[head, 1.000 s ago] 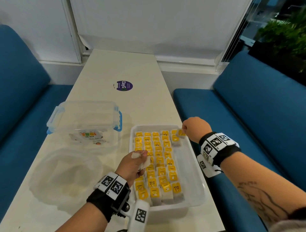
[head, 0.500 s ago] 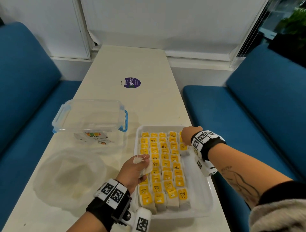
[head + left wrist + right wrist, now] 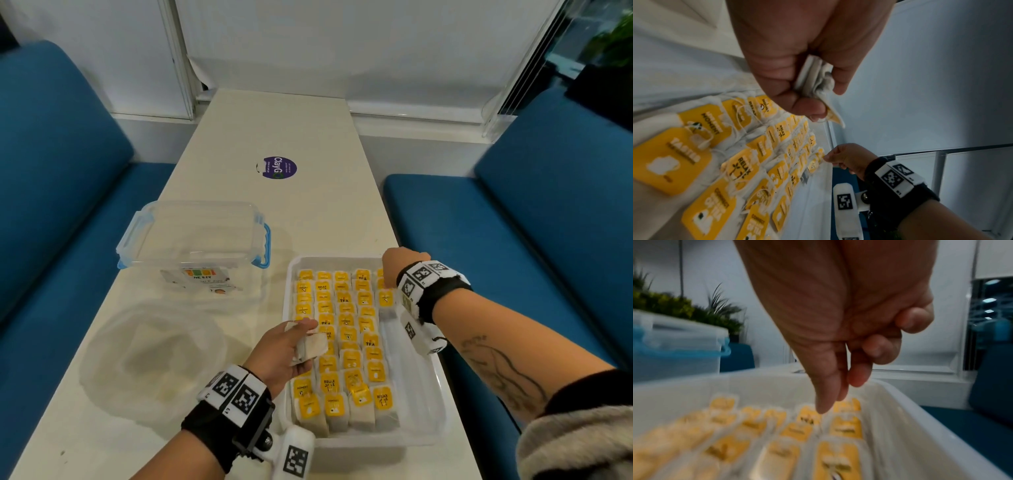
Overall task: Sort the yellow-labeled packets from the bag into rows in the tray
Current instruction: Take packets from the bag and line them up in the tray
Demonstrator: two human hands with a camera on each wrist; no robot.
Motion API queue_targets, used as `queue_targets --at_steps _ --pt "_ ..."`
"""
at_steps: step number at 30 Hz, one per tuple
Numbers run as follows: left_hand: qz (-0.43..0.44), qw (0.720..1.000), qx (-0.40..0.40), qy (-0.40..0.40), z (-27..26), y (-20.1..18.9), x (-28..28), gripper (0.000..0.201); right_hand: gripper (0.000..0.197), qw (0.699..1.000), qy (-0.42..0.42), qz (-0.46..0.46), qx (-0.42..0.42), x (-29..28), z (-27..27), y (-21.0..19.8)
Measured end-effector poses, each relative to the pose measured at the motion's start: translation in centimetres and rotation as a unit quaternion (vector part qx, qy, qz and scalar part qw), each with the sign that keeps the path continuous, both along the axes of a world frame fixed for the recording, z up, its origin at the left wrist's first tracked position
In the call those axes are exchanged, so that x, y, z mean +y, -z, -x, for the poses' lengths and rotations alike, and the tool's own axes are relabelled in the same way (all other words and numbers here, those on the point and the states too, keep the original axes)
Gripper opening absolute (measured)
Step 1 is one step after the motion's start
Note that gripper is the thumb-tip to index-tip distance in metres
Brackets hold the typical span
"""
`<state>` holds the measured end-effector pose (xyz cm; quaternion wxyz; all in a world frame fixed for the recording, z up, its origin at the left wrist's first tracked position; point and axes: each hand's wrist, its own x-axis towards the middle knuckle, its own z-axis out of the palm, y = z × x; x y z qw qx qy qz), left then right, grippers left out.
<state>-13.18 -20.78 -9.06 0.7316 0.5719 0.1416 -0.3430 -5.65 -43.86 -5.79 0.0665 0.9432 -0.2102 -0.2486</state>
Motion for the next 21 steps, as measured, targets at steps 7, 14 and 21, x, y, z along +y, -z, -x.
queue_targets --at_steps 7,14,21 --pt "0.024 0.999 -0.022 -0.007 0.1 -1.3 -0.1 0.030 0.015 0.946 -0.027 -0.282 -0.156 3.1 3.1 -4.5" --pt "0.040 0.998 -0.046 -0.010 0.4 -2.2 0.3 0.027 0.031 0.870 -0.179 -0.421 -0.186 8.9 9.0 -3.9" --pt "0.071 0.997 -0.020 0.008 0.9 -1.9 0.9 0.027 0.007 0.850 -0.115 -0.463 -0.224 8.8 10.5 -3.1"
